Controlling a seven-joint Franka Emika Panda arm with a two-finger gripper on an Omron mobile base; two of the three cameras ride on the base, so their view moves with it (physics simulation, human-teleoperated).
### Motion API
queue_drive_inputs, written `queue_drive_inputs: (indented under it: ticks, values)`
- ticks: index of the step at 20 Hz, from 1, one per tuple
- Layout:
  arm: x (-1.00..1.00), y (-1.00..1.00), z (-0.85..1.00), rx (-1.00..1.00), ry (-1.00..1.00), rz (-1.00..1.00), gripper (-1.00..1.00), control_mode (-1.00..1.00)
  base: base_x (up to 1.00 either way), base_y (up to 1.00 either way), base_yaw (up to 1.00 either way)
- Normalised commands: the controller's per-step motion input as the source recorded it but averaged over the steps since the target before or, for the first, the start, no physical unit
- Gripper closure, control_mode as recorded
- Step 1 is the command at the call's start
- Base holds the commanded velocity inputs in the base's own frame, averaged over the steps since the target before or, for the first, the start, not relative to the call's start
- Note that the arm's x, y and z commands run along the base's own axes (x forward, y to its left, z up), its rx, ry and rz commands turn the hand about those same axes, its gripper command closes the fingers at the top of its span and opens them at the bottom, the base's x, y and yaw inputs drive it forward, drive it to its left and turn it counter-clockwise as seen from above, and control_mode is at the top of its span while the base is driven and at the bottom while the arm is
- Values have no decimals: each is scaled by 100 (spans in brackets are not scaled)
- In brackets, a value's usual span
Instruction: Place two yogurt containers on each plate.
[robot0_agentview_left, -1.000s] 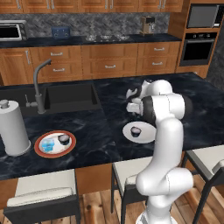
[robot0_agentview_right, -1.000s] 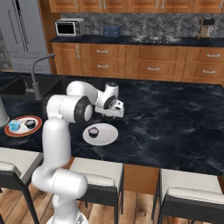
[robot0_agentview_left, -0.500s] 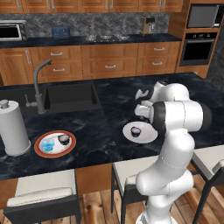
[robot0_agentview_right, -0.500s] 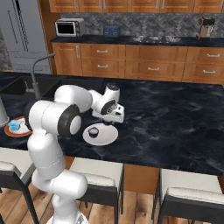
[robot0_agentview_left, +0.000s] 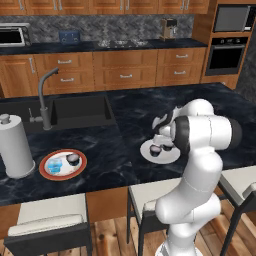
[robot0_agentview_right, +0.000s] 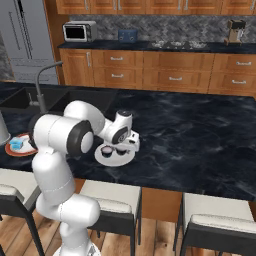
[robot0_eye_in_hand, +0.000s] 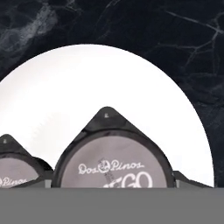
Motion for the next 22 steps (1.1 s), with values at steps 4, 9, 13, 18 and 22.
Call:
queue_drive_inputs:
  ticks: [4,9,13,18,22]
  values:
    - [0,-10,-1,0,0,0,100,-100,0,0,0]
    - [0,-1,1,1,0,0,-100,-100,0,0,0]
    - [0,0,12,-2,0,0,-100,-100,0,0,0]
    - [0,0,49,0,0,0,-100,-100,0,0,0]
    - [-12,0,58,0,0,0,-100,-100,0,0,0]
